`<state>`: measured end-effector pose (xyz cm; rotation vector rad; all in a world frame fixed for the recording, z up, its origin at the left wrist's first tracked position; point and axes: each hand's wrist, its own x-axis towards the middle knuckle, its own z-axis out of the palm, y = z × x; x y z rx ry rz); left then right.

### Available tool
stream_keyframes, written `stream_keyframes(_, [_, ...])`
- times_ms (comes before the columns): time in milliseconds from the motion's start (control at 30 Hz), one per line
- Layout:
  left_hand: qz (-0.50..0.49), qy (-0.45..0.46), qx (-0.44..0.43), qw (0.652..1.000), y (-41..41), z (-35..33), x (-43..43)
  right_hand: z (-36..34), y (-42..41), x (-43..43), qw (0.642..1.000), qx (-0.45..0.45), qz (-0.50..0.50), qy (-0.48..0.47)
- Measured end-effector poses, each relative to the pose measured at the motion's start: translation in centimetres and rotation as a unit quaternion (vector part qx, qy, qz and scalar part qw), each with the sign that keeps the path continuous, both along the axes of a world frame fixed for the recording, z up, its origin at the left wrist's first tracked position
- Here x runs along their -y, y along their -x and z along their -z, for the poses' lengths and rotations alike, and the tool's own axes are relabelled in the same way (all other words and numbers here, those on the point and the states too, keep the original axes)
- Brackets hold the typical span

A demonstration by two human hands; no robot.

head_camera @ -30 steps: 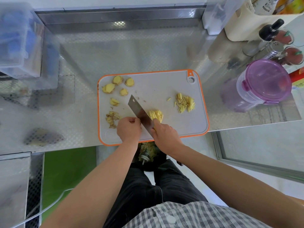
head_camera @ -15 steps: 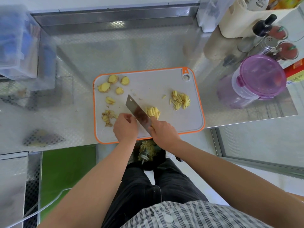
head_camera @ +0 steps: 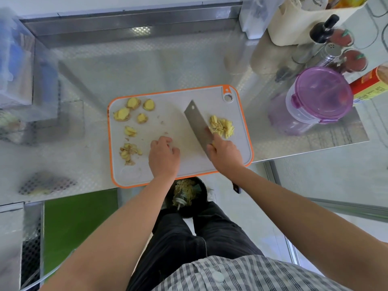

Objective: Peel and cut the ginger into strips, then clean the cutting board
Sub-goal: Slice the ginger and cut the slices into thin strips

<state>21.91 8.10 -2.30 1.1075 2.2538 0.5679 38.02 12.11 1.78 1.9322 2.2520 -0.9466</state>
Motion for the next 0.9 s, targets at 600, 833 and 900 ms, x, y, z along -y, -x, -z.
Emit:
stream_keyframes(600, [0.014, -0.041, -0.14, 0.989, 2.5, -0.5, -5.7, 0.3, 1.1, -4.0, 1.0, -0.021, 0.018, -0.008])
stream_keyframes(833, [0.087, 0.027, -0.294, 0.951, 6.2, -1.4, -10.4, -0.5, 3.0, -6.0, 0.997, -0.071, -0.022, -0.02])
stream_keyframes(900, [0.11, 0.061, -0.31, 0.942, 6.8, -1.3, -11.2, -0.3, 3.3, -6.1, 0.998, -0.066, -0.015, -0.014])
